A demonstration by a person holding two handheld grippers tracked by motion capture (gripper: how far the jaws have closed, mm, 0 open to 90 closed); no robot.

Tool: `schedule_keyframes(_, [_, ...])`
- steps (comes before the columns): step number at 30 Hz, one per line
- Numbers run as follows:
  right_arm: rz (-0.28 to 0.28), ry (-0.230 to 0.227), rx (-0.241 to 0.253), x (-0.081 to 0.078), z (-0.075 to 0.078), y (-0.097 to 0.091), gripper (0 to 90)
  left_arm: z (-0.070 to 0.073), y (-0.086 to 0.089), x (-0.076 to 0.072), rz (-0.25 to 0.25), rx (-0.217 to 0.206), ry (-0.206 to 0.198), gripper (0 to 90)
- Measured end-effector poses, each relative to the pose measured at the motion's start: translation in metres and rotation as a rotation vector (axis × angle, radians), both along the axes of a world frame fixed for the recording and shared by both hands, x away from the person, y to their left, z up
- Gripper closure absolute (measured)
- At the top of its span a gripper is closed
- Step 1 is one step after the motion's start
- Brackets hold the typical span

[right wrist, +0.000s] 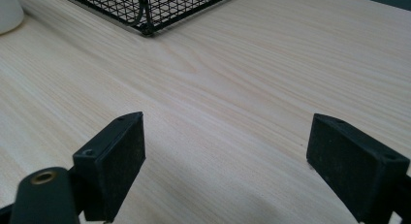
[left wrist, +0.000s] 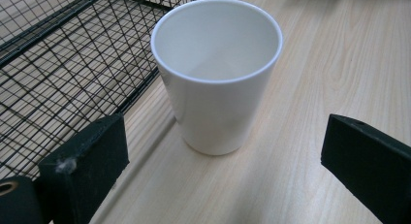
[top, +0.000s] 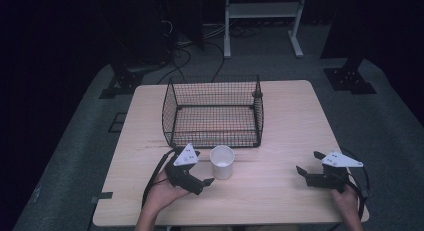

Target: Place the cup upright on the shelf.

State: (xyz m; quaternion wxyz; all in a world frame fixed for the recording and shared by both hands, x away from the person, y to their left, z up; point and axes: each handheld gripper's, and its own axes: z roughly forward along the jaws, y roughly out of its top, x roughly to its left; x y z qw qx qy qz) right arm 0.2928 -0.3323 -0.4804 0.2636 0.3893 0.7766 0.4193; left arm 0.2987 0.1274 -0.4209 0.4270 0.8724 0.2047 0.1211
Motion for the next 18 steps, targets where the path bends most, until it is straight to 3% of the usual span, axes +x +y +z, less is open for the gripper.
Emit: schedule_keyframes(18, [0.005,-0.002,0.001,0.0,0.0,0.0,13.1,-0.006,-0.024,0.015,-0.008,0.049,0.038,2.3])
